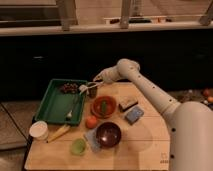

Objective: Place brush in metal cup

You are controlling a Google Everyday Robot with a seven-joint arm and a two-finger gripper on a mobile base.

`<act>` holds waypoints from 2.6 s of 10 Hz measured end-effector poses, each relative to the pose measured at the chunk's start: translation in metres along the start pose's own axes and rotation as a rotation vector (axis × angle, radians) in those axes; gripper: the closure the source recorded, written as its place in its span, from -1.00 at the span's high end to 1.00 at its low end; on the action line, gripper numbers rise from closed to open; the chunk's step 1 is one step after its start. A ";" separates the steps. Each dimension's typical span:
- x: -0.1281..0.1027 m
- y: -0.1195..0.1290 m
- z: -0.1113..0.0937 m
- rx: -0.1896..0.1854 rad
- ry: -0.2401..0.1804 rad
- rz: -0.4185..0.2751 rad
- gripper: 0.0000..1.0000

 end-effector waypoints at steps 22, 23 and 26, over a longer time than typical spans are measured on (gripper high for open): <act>-0.007 -0.005 0.004 -0.014 -0.029 -0.018 0.60; -0.007 -0.005 0.003 -0.014 -0.029 -0.018 0.60; -0.007 -0.005 0.003 -0.014 -0.029 -0.017 0.60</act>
